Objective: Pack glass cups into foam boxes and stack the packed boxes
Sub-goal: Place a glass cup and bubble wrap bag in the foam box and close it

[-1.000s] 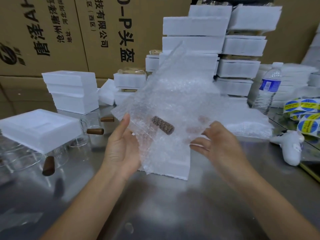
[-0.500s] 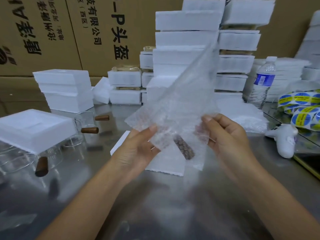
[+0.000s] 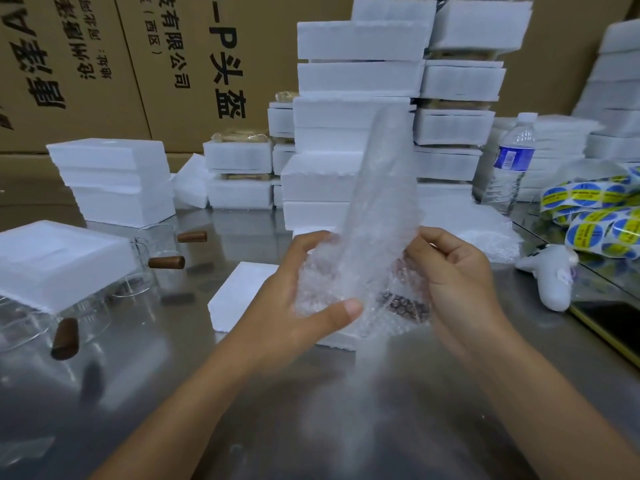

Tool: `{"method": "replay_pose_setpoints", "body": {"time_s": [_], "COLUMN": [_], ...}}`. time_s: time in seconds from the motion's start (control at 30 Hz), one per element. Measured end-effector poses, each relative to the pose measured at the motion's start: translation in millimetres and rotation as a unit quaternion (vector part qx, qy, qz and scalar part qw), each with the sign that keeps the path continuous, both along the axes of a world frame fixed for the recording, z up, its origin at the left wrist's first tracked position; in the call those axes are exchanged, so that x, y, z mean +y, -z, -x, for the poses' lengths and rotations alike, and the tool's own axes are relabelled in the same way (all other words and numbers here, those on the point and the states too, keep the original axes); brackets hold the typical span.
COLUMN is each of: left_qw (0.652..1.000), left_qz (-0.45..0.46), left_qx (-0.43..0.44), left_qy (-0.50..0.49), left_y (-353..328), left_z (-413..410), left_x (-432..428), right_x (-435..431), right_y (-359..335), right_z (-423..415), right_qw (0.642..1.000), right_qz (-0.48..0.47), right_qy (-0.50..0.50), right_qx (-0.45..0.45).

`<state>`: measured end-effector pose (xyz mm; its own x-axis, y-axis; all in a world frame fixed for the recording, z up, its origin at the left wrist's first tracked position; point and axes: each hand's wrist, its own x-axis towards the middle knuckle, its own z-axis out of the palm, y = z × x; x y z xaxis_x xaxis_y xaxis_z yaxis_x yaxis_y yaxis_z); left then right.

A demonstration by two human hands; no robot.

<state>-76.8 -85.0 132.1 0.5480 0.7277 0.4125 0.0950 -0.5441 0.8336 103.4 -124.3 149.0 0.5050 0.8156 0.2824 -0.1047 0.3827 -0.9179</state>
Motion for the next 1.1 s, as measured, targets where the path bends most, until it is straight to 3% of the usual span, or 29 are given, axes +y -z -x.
{"method": "replay_pose_setpoints", "body": {"time_s": [0.2,0.37,0.5,0.7,0.83,1.0,1.1], "left_qw": [0.999,0.998,1.0,0.999,0.998,0.994,0.983], "left_qz": [-0.034,-0.034,-0.021,0.004,-0.028,-0.107,-0.175], "left_qx": [0.042,0.049,0.017,-0.04,-0.053,-0.013,0.031], "left_qy": [0.005,0.008,0.004,-0.01,0.001,0.002,-0.037], "left_y": [1,0,2,4,5,10,12], "left_z": [-1,-3,-3,-1,-4,-6,-5], "left_x": [-3,-2,2,8,2,2,2], "right_x": [-4,-11,-15,-17,-13,-9,-8], "right_y": [-2,-6,-1,3,7,10,9], "right_z": [2,7,15,15,12,14,13], "right_qw": [0.998,0.988,0.943,0.884,0.889,0.878,0.919], "right_qz": [-0.043,-0.082,-0.102,-0.107,-0.054,-0.077,-0.059], "right_qy": [-0.023,-0.035,-0.016,-0.05,-0.043,0.074,0.074], "right_qx": [-0.026,-0.124,-0.315,-0.453,-0.453,-0.467,-0.383]}}
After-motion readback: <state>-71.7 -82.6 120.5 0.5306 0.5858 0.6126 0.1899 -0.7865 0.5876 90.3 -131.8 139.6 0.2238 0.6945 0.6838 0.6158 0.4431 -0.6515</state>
